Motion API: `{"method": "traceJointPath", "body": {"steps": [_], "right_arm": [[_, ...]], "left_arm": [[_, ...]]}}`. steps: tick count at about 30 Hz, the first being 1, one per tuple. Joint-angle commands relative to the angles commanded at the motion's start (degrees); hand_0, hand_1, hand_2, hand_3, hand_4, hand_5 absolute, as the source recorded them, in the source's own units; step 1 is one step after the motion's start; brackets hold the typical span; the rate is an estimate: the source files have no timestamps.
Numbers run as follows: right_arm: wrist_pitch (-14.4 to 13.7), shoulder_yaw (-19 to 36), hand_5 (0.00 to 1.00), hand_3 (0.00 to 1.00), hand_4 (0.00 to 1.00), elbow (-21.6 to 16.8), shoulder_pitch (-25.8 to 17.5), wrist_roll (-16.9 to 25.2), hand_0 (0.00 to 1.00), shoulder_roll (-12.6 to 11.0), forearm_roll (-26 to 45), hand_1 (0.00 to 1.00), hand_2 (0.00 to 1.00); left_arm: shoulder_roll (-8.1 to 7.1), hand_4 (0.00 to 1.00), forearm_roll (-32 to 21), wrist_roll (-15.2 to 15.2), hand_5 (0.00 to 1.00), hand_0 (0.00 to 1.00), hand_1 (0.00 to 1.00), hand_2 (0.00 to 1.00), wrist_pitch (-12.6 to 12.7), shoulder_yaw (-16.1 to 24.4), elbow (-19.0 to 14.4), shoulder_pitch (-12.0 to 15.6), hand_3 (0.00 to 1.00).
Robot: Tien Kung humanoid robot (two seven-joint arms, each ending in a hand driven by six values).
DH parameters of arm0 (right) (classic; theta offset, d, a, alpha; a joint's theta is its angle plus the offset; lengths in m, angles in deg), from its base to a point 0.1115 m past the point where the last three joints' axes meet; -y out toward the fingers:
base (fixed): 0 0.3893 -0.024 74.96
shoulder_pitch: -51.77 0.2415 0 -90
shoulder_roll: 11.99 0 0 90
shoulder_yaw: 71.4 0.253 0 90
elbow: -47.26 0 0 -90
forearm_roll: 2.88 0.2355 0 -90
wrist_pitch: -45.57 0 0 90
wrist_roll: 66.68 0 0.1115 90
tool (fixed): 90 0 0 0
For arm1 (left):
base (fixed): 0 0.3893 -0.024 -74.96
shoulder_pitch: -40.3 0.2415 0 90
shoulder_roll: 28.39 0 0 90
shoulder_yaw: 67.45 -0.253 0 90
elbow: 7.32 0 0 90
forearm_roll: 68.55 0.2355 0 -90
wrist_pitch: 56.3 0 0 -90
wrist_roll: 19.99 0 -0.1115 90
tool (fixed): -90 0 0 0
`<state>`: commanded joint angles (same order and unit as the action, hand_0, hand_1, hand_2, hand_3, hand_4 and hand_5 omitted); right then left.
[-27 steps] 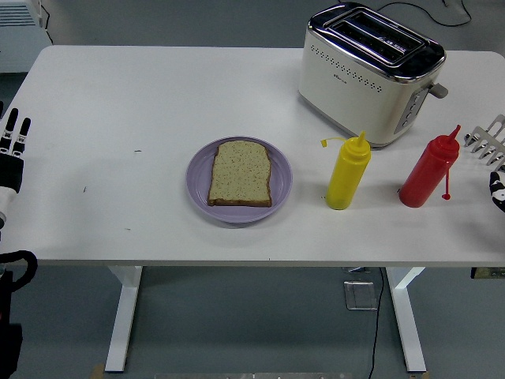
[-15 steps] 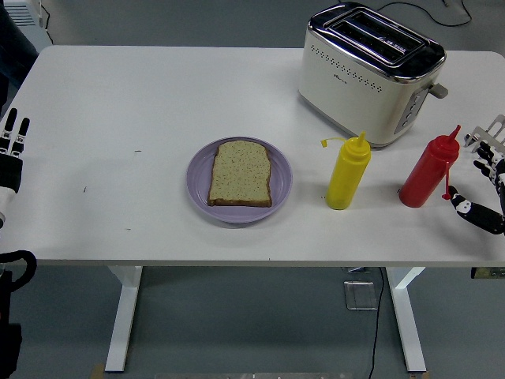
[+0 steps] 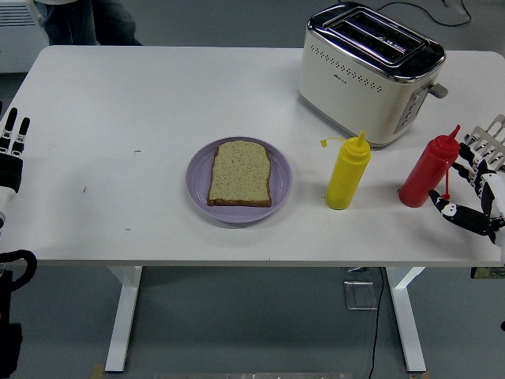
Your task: Pick up the cup,pour liquid into bread,place the cup on the desk
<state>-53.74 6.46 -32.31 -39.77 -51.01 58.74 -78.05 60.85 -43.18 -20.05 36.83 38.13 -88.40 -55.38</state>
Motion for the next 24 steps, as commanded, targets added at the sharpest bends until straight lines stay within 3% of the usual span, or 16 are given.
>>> {"method": "traceJointPath", "body": {"steps": [11, 24], "right_arm": [[-2.52, -2.28, 0.106, 0.998, 0.809, 2.55, 3.78, 1.2, 0.985, 2.06, 3.13, 0.928, 0.99], [-4.87, -4.61, 0.125, 0.998, 0.853, 5.62, 5.93, 2.33, 0.969, 2.77, 8.03, 0.905, 0.968]], "left_arm": [[0.08, 0.514, 0.05, 0.03, 0.998, 0.784, 0.74, 0.739, -0.01, -0.06, 0.03, 0.07, 0.699], [0.06, 0.515, 0.1, 0.04, 0.998, 0.784, 0.74, 0.74, 0.0, -0.19, 0.06, 0.28, 0.699]]}}
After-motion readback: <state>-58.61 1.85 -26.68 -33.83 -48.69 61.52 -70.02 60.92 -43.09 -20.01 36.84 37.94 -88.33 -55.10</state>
